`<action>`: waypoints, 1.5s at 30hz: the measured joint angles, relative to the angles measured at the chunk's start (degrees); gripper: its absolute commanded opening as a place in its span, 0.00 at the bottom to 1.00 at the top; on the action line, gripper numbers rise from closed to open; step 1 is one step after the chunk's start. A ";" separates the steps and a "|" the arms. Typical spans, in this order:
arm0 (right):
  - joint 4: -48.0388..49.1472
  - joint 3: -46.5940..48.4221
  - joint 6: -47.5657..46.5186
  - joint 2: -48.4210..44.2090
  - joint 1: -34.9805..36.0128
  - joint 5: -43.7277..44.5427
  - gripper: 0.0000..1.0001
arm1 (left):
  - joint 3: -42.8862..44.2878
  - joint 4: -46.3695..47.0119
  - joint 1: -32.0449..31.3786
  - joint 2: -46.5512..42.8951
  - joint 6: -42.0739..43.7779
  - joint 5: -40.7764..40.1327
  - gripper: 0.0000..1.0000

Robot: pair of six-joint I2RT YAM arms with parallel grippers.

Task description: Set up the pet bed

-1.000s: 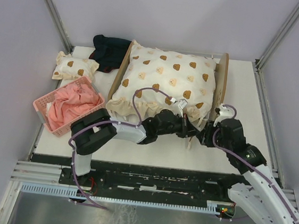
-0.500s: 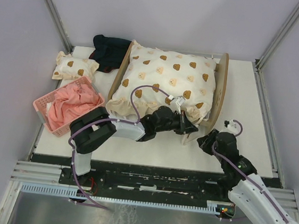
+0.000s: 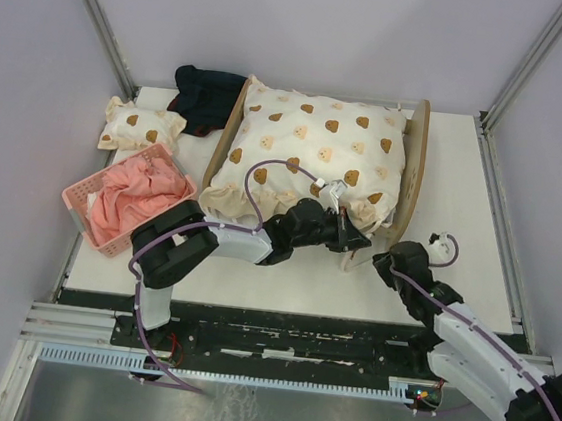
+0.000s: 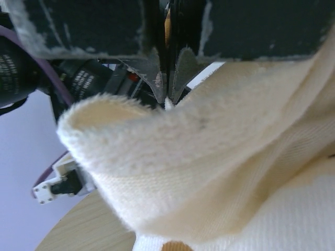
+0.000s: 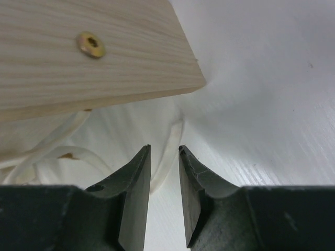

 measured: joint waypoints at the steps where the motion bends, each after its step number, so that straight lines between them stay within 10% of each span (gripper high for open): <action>1: 1.64 -0.59 0.57 1.62 0.07 0.17 0.36 | 0.00 0.00 0.13 0.04 -0.02 0.02 0.03; 16: 11.96 -1.51 6.97 15.34 1.57 2.93 0.36 | 0.00 0.31 0.52 0.48 -0.92 0.39 0.03; 21: 10.69 -1.05 8.55 16.35 1.95 5.14 0.03 | -0.04 0.37 0.52 0.48 -1.20 0.39 0.03; 26: 7.82 -0.63 5.99 15.47 1.97 7.26 0.02 | -0.15 0.50 0.52 0.48 -1.27 0.37 0.03; 37: -3.69 3.26 -22.14 -8.48 1.97 9.05 0.02 | -2.03 0.52 0.52 0.48 -1.25 0.37 0.03; 45: 2.27 4.02 -46.21 -5.70 1.97 -3.23 0.02 | -4.17 1.60 0.00 0.48 -1.25 0.37 0.03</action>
